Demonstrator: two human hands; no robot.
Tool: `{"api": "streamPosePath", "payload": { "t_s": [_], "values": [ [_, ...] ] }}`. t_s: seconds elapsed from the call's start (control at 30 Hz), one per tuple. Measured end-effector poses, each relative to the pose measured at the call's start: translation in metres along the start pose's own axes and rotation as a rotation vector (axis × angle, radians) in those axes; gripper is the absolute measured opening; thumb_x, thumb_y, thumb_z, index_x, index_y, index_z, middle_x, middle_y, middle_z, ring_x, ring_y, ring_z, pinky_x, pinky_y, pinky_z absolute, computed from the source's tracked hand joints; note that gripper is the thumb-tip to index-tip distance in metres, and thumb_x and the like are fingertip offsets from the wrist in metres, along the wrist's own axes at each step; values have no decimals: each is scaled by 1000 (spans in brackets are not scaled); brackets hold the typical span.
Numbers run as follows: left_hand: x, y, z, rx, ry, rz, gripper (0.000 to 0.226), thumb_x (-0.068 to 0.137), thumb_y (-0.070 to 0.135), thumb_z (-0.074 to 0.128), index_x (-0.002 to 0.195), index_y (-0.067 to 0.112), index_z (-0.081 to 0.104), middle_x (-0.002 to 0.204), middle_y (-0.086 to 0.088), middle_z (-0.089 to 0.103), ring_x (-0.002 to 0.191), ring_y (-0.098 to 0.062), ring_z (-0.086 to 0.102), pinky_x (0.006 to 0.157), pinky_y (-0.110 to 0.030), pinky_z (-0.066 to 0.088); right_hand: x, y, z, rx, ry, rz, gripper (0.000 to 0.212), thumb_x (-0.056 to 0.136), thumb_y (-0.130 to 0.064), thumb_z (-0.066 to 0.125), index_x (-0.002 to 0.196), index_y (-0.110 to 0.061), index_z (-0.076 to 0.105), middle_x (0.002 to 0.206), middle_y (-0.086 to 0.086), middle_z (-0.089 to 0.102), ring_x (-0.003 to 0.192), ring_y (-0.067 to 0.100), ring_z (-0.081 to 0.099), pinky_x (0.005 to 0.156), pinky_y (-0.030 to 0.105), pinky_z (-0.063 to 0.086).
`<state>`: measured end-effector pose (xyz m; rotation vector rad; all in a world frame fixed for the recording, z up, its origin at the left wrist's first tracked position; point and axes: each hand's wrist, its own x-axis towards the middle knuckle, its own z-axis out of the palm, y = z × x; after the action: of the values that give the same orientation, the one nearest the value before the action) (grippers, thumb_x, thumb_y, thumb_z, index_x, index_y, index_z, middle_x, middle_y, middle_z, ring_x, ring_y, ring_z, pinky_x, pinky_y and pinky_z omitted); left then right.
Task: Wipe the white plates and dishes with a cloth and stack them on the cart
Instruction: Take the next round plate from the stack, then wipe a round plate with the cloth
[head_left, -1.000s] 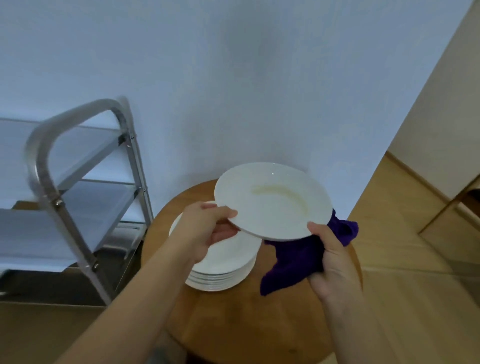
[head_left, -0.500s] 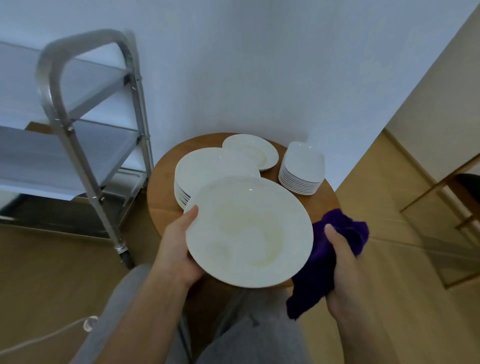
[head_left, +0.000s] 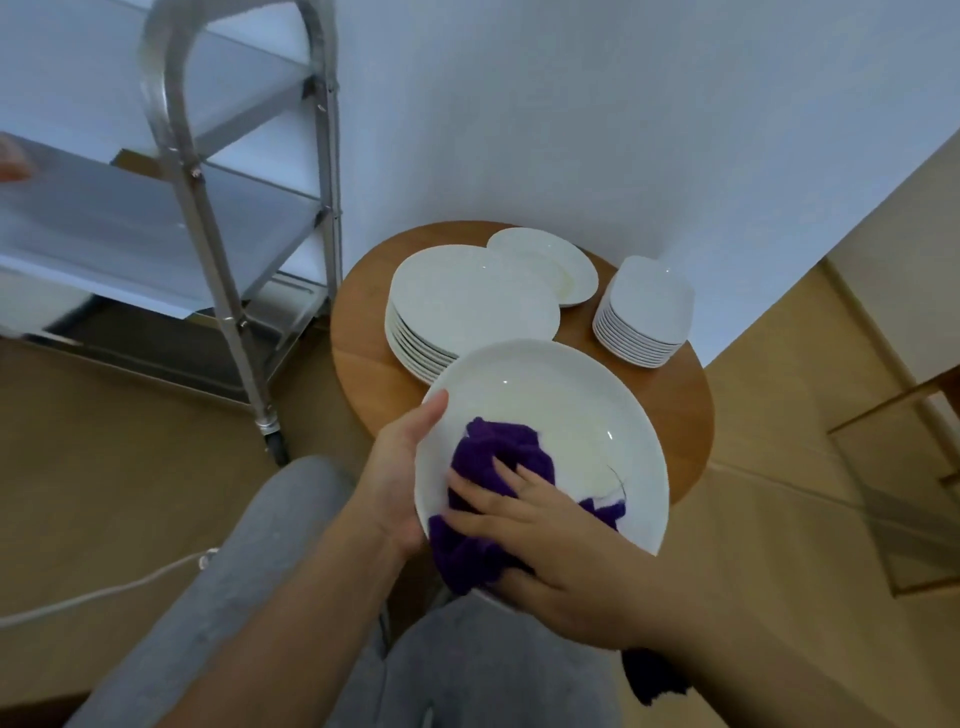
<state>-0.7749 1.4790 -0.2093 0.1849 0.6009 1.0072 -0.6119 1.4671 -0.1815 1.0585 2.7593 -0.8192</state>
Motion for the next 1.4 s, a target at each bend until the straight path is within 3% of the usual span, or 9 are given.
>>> {"api": "streamPosePath", "payload": {
  "t_s": [0.2, 0.37, 0.5, 0.63, 0.87, 1.1, 1.2, 1.27, 1.4],
  "values": [
    [3, -10, -1, 69, 49, 108, 41, 69, 47, 64, 89, 14, 77, 89, -9, 74, 80, -23, 72, 63, -34, 57, 41, -8, 23, -127, -73, 431, 58, 85, -34, 57, 140, -25, 40, 140, 4, 49, 129, 19, 43, 109, 46, 34],
    [3, -17, 1, 61, -7, 155, 37, 79, 45, 53, 100, 22, 74, 97, -11, 73, 84, -25, 71, 61, -34, 57, 37, 19, -6, 3, 530, 137, 78, 78, -37, 58, 146, -15, 25, 151, 4, 23, 137, 14, 20, 113, 34, 23],
    [1, -15, 1, 33, -20, 256, 36, 80, 44, 48, 98, 26, 74, 98, -10, 73, 84, -26, 71, 62, -35, 57, 50, 37, -16, -208, 580, 191, 70, 85, -45, 46, 145, -15, 28, 153, 8, 26, 141, 27, 18, 112, 39, 7],
    [-1, -14, -5, -37, 43, 370, 34, 82, 41, 46, 86, 27, 77, 94, -6, 74, 81, -25, 71, 58, -35, 57, 33, 58, -15, -430, 582, 441, 78, 88, -61, 19, 151, -21, 1, 159, 1, -9, 139, 22, -26, 108, 37, -20],
    [0, -17, -4, -91, 11, 339, 33, 74, 45, 49, 79, 29, 78, 92, -3, 74, 81, -23, 72, 59, -34, 57, 8, 19, 34, -60, 477, 621, 80, 94, -58, 26, 142, -23, -27, 155, -2, -25, 139, 19, -27, 113, 34, -14],
    [2, -21, -9, -176, 104, 274, 44, 66, 46, 65, 101, 18, 63, 89, -12, 74, 80, -33, 71, 61, -45, 57, 21, -29, 69, 130, 643, 438, 69, 90, -62, 30, 141, -36, -8, 147, -20, -9, 145, 16, 12, 115, 33, 25],
    [-1, -16, -16, -137, 149, 321, 43, 67, 46, 64, 97, 16, 66, 87, -10, 74, 76, -29, 72, 57, -40, 57, 26, -42, 67, 214, 681, 334, 70, 83, -65, 41, 142, -27, 35, 145, -8, 39, 128, 17, 47, 105, 33, 39],
    [-3, -12, -18, -118, 117, 320, 40, 67, 46, 61, 91, 16, 69, 83, -10, 74, 71, -27, 72, 53, -37, 56, 20, -43, 62, 377, 699, 230, 54, 78, -57, 52, 120, -25, 62, 111, -7, 69, 97, 8, 65, 87, 25, 54],
    [-1, -6, -16, -106, 99, 375, 36, 71, 41, 56, 96, 19, 67, 87, -8, 74, 75, -27, 72, 56, -38, 57, 4, -32, 32, 830, 757, 232, 15, 67, -45, 59, 65, -33, 68, 58, -10, 63, 53, 1, 56, 52, 12, 44]
  ]
}}
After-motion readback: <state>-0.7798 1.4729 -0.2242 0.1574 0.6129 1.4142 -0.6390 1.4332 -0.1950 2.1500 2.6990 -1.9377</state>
